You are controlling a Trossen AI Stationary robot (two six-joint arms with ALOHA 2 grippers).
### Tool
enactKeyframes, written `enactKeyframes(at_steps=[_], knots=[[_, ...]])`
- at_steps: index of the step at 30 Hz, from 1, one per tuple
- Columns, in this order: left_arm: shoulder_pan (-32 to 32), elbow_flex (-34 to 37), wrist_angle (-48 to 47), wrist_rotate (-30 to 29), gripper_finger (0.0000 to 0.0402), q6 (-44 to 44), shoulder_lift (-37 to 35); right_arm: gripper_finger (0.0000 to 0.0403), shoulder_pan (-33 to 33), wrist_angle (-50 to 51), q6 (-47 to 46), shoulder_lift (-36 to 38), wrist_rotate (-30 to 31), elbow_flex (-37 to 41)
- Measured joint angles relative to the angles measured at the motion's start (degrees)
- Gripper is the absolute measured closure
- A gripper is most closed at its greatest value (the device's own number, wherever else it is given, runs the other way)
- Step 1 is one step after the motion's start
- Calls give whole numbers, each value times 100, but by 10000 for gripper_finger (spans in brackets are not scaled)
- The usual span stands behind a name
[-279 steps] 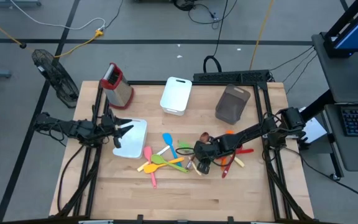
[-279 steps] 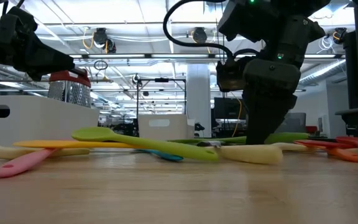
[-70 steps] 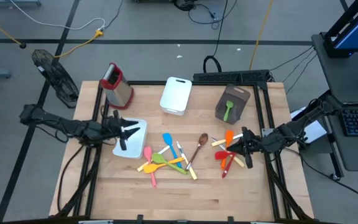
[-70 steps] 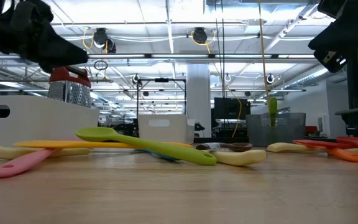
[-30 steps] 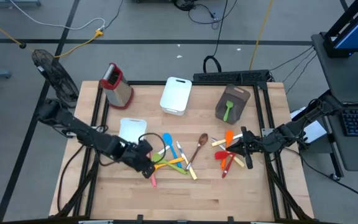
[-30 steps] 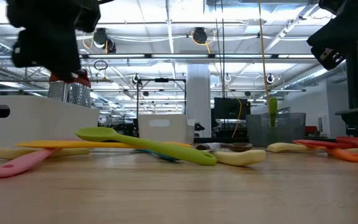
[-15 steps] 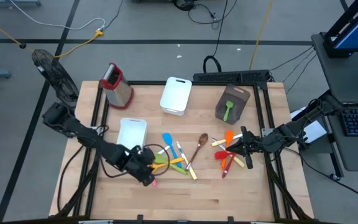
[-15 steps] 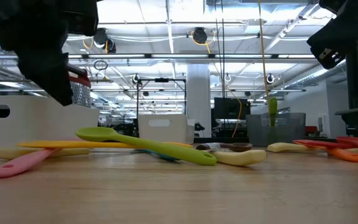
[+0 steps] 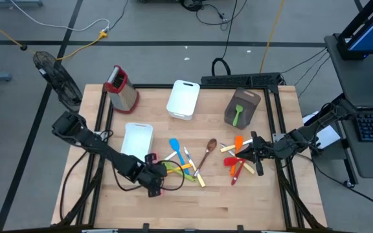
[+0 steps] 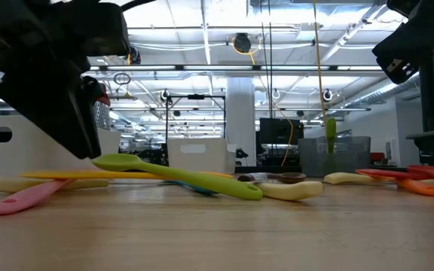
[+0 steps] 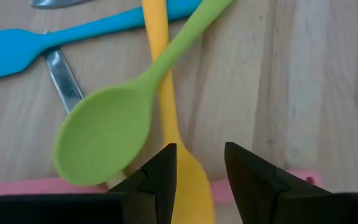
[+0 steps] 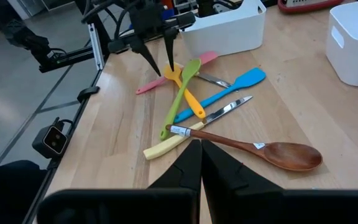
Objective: Pick & Place Kitchen Items
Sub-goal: Put the yellow spatula into the black bin
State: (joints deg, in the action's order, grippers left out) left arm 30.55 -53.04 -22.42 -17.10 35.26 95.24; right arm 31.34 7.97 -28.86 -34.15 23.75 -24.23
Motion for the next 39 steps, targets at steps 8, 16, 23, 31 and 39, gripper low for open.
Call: enactKeyframes(at_steps=[8,16,23,31,39], knots=[[-76,0,52,-43,261,-362,0,399,2,0,0,0,0,0],[-289,0,275,213,261,-483,0,399,1,2,0,0,0,0],[-341,0,275,463,261,-496,0,399,2,7,0,1,0,0],[-342,0,271,506,261,-480,0,399,0,9,0,0,0,0],[-352,0,269,516,261,-367,0,399,0,60,0,0,-1,0]])
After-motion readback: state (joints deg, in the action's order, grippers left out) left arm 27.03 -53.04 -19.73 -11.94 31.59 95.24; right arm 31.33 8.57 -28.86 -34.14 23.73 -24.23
